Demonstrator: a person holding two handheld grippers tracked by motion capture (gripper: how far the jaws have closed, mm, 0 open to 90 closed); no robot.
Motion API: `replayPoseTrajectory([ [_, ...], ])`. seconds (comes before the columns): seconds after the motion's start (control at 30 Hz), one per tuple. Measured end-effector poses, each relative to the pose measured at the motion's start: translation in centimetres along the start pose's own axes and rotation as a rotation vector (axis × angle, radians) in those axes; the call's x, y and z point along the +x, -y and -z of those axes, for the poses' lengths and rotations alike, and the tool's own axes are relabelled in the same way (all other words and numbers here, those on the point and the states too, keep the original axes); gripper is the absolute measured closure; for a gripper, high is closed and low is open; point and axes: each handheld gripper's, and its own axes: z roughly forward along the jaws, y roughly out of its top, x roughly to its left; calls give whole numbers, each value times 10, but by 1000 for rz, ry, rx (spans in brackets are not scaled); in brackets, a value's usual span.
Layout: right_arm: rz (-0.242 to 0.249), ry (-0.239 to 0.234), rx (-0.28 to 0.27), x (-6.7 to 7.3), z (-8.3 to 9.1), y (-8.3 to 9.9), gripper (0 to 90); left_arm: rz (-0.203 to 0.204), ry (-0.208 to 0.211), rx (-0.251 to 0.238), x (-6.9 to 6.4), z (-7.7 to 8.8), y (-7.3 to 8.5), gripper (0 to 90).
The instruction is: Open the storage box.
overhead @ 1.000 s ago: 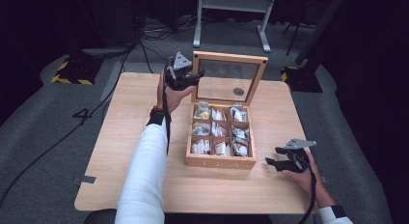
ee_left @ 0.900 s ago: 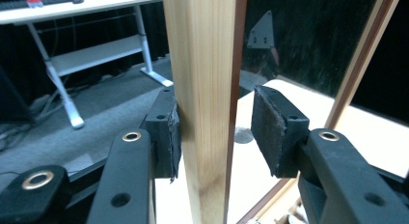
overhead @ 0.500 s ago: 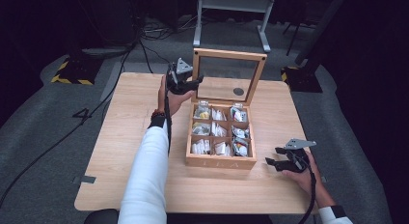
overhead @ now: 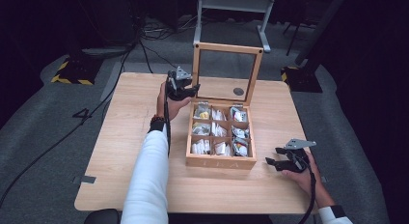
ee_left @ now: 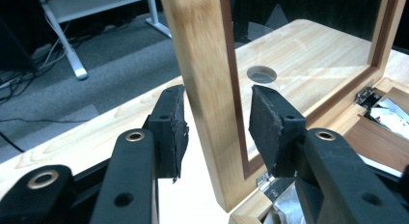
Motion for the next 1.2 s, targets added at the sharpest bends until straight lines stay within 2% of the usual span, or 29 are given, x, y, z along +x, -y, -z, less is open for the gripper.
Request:
replayPoseTrajectory([
  [0.07, 0, 1, 2, 0, 0, 0, 329, 2, -11, 8, -1, -1, 2, 556],
  [0.17, 0, 0, 4, 0, -1, 0, 329, 5, 6, 12, 0, -2, 6, 565],
  [0.4, 1, -2, 13, 1, -2, 0, 328, 3, 1, 28, 1, 1, 11, 543],
  [0.53, 1, -3, 15, 0, -3, 1, 325, 2, -18, 28, 3, 8, 9, 447],
  [0.57, 1, -3, 15, 0, -3, 1, 325, -2, -22, 29, 4, 11, 9, 447],
  [0.63, 3, -3, 14, 0, -3, 1, 324, -12, -35, 39, 5, 17, 7, 395],
  [0.7, 5, -1, 12, 0, -3, 1, 323, -24, -38, 49, 6, 23, 5, 347],
  [0.73, 5, 0, 4, -1, -4, 2, 313, -30, -38, 49, 5, 30, 5, 295],
  [0.8, 3, 5, -7, -2, -4, 3, 309, -39, -36, 49, 4, 34, 4, 261],
  [0.9, 4, 10, -16, -3, -5, 3, 299, -44, -29, 60, 1, 43, 5, 238],
  [1.0, 3, 10, -29, -3, -6, 4, 286, -91, -22, 98, -4, 53, 6, 182],
  [1.13, 4, 11, -38, -3, -7, 5, 280, -107, -11, 97, -7, 61, 8, 174],
  [1.2, 3, 13, -42, -3, -7, 5, 277, -128, -14, 105, -10, 66, 9, 173],
])
